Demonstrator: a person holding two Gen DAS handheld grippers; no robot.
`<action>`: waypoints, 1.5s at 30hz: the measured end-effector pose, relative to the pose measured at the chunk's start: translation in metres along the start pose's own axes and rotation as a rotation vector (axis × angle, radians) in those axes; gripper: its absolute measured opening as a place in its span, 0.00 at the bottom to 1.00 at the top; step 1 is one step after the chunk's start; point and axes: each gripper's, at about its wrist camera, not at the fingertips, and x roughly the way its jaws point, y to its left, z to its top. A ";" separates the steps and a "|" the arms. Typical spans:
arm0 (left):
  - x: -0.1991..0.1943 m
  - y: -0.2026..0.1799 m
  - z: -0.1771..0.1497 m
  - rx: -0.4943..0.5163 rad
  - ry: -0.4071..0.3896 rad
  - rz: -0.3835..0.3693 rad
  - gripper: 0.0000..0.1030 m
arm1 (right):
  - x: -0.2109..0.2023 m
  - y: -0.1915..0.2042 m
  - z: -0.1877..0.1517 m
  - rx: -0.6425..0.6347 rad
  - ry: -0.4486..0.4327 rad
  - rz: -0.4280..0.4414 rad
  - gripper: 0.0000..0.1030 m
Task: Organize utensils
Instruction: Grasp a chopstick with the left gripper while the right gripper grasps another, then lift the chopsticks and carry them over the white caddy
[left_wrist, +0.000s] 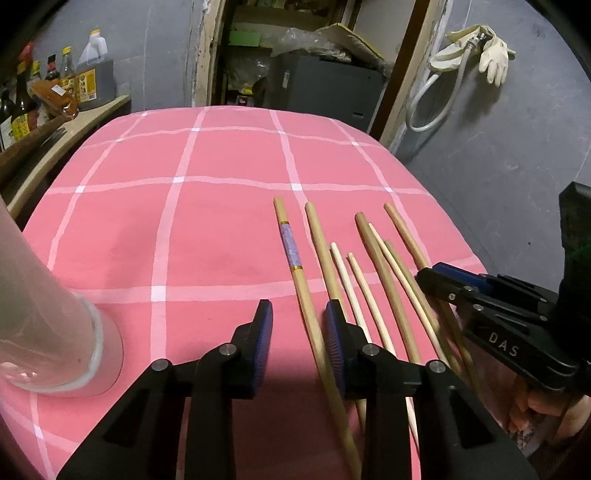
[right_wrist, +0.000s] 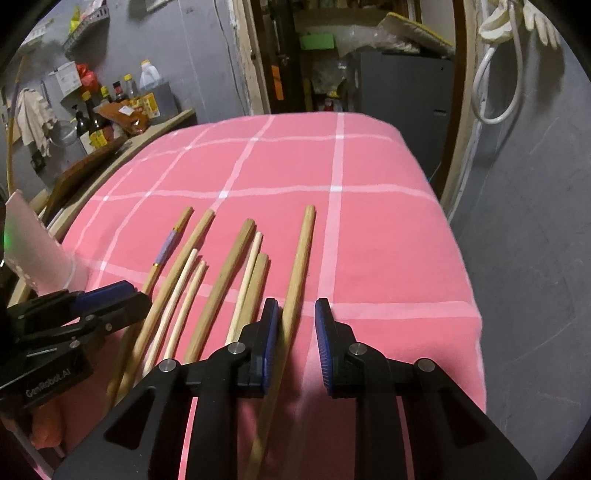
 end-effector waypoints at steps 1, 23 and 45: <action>0.000 0.000 0.001 0.001 0.004 -0.001 0.22 | 0.002 0.000 0.001 -0.002 0.009 0.001 0.18; -0.026 -0.006 0.001 -0.008 -0.065 -0.060 0.04 | -0.037 -0.007 -0.006 0.148 -0.113 0.153 0.06; -0.183 0.029 0.002 -0.055 -0.655 -0.072 0.04 | -0.133 0.099 0.007 -0.001 -0.726 0.417 0.06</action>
